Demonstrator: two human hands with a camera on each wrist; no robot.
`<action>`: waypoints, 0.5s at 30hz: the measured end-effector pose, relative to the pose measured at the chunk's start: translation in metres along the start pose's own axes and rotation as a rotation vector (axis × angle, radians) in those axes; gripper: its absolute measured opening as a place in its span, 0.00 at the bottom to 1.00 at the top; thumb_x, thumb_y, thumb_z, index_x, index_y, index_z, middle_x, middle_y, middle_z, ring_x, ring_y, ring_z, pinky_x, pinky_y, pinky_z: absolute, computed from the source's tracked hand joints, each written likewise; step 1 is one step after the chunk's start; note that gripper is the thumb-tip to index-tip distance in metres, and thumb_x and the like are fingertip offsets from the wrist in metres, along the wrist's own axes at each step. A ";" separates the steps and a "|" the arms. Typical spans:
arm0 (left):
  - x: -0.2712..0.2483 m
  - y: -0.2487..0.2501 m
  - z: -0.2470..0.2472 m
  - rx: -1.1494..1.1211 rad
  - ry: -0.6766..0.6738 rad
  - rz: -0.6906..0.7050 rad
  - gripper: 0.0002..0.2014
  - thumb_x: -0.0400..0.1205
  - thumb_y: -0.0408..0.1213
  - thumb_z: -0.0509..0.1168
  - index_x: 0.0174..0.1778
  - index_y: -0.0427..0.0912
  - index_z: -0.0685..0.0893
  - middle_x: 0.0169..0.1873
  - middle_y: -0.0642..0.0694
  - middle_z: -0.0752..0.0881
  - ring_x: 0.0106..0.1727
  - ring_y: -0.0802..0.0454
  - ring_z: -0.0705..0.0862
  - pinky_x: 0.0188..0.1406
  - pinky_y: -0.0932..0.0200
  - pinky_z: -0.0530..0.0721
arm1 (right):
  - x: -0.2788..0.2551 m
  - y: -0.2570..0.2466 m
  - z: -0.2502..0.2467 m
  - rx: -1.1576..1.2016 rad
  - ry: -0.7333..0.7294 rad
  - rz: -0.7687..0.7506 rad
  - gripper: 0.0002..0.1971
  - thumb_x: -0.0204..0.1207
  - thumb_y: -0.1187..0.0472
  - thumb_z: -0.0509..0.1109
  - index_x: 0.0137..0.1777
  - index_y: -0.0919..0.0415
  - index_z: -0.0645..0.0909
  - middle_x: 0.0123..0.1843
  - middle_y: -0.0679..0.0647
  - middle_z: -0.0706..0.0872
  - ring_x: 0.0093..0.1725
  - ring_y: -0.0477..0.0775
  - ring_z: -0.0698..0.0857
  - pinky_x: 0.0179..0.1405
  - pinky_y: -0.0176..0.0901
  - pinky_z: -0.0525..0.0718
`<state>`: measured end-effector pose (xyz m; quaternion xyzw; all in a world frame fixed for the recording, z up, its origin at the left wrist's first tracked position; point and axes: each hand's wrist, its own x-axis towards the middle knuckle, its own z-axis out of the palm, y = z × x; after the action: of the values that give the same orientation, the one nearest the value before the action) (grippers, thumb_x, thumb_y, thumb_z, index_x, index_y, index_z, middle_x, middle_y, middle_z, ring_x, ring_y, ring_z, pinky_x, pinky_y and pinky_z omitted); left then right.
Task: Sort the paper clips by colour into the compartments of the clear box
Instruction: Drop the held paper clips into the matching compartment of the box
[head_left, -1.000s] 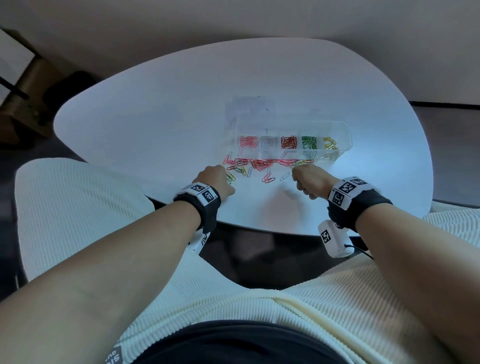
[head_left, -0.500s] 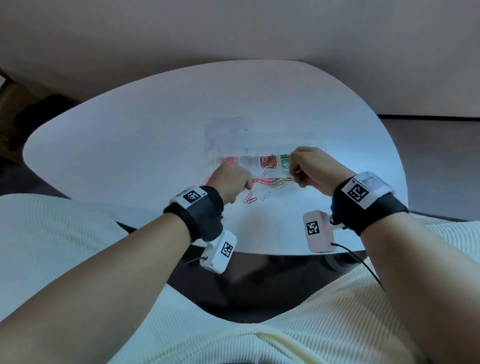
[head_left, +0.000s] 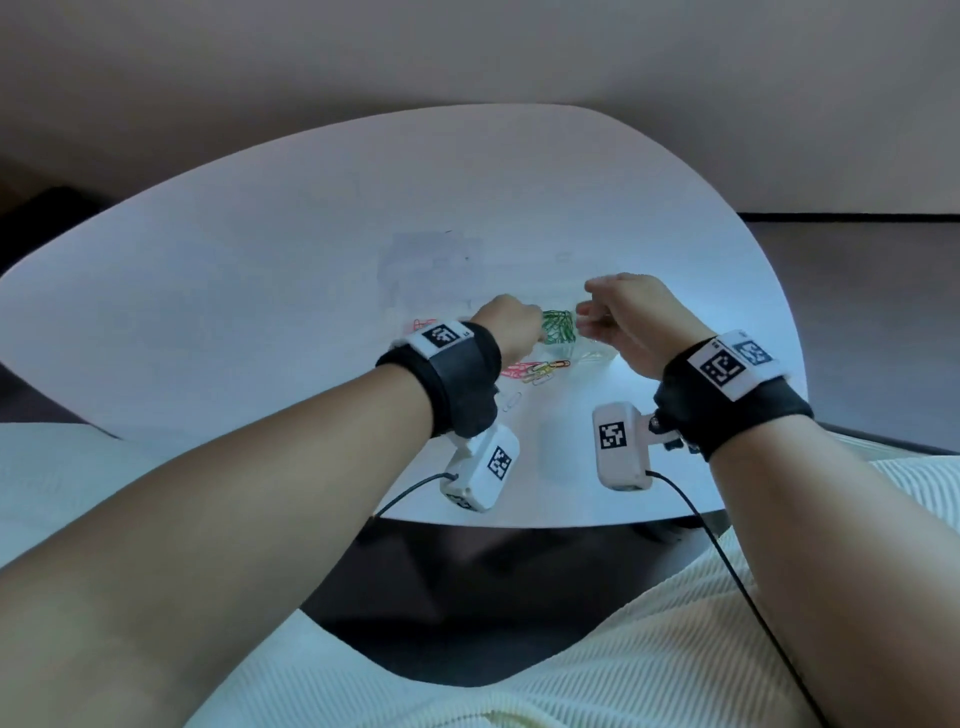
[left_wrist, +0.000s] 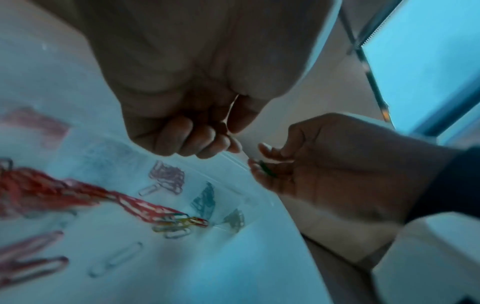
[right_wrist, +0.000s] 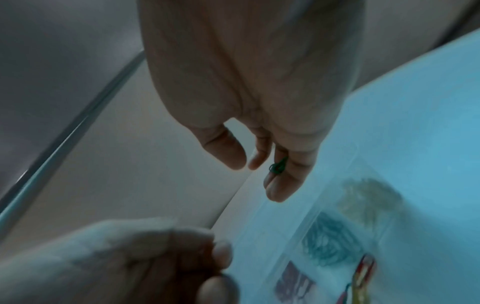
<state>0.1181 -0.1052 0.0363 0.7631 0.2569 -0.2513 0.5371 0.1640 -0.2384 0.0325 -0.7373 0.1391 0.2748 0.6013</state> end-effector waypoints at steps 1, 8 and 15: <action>0.002 0.002 0.000 -0.086 -0.012 -0.029 0.14 0.83 0.32 0.54 0.34 0.39 0.79 0.26 0.46 0.74 0.24 0.51 0.67 0.23 0.62 0.62 | 0.001 0.000 0.001 0.107 -0.019 0.032 0.05 0.79 0.73 0.58 0.44 0.64 0.72 0.41 0.61 0.73 0.40 0.57 0.76 0.48 0.45 0.81; 0.016 0.016 0.002 -0.364 0.010 -0.060 0.15 0.88 0.37 0.52 0.40 0.36 0.77 0.29 0.45 0.73 0.27 0.53 0.69 0.26 0.64 0.65 | 0.013 0.003 -0.002 0.166 -0.102 0.152 0.19 0.81 0.52 0.68 0.68 0.60 0.73 0.68 0.67 0.74 0.74 0.63 0.75 0.66 0.43 0.81; 0.029 0.025 0.019 -0.530 -0.022 -0.030 0.18 0.88 0.43 0.55 0.59 0.30 0.79 0.51 0.38 0.80 0.50 0.46 0.78 0.49 0.58 0.79 | 0.016 -0.002 -0.009 0.192 0.004 0.035 0.21 0.82 0.49 0.66 0.70 0.59 0.73 0.62 0.61 0.80 0.60 0.56 0.84 0.63 0.44 0.82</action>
<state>0.1540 -0.1270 0.0285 0.5891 0.3193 -0.1912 0.7173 0.1807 -0.2449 0.0262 -0.6740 0.1789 0.2695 0.6642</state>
